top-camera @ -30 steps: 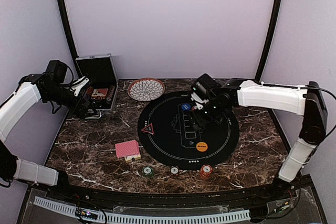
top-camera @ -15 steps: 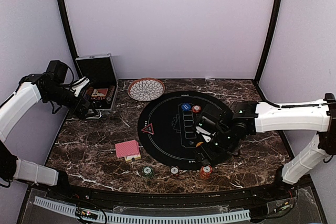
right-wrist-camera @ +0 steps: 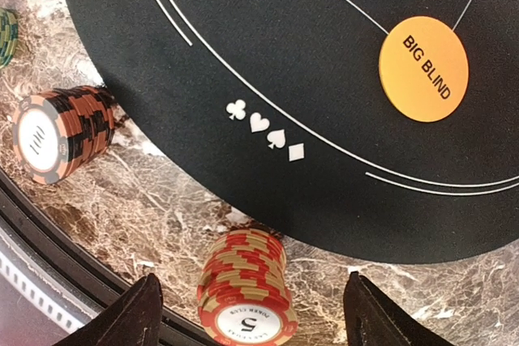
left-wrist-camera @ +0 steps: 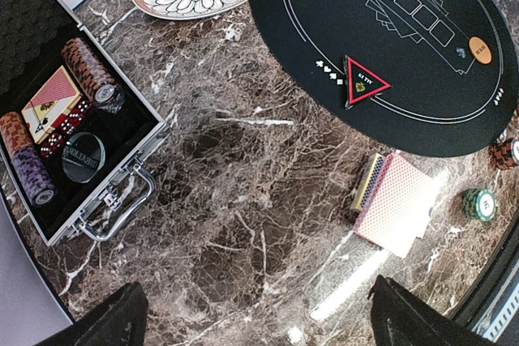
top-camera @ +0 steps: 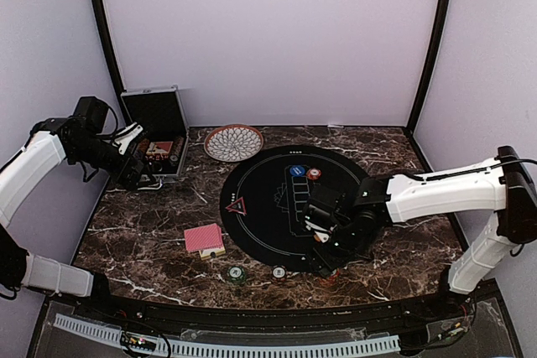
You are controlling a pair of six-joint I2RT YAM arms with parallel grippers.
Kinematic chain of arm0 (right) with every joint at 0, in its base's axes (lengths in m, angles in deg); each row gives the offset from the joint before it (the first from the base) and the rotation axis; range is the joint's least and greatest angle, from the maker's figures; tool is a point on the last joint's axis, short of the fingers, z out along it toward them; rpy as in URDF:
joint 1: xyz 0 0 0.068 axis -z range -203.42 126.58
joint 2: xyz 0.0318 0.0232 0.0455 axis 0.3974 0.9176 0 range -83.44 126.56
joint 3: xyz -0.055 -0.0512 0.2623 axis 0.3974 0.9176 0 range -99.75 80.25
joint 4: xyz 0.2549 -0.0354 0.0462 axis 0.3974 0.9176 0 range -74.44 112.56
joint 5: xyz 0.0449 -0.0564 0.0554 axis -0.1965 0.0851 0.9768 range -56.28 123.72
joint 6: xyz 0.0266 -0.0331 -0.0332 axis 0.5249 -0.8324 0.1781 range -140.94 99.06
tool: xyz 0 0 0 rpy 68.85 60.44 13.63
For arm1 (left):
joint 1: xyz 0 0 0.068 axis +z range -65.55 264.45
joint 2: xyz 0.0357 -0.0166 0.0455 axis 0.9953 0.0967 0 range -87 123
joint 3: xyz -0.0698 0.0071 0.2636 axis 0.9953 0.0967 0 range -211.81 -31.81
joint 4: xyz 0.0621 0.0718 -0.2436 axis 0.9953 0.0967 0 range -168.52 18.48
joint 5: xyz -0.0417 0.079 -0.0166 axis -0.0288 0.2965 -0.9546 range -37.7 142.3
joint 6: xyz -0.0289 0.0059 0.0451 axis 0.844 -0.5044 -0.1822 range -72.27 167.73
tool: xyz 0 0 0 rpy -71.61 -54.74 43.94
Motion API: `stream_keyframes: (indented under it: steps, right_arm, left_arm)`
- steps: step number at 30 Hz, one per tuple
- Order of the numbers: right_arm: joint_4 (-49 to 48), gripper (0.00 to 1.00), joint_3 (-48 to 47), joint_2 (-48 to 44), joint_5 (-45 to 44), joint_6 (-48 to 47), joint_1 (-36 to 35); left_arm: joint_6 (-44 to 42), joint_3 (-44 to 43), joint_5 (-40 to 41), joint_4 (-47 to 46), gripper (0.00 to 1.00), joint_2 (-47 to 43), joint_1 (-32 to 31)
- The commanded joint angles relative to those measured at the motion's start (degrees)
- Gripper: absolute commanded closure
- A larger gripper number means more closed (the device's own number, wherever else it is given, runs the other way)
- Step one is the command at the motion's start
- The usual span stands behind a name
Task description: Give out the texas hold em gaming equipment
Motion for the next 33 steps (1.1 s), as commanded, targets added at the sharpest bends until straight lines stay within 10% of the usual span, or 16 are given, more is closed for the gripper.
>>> stream_keyframes:
  steps: [1,33]
  right_arm:
    - [-1.3,0.22,0.7,1.3,-0.9,-0.2,-0.5]
    - [-3.5,0.41,3.0,2.2,0.3,-0.8,-0.4]
  left_arm:
    - [-0.6,-0.5,-1.0,1.3,0.01,-1.1,-0.2]
    - [-0.6,-0.6,-0.6,1.2,0.01,-1.0,-0.2]
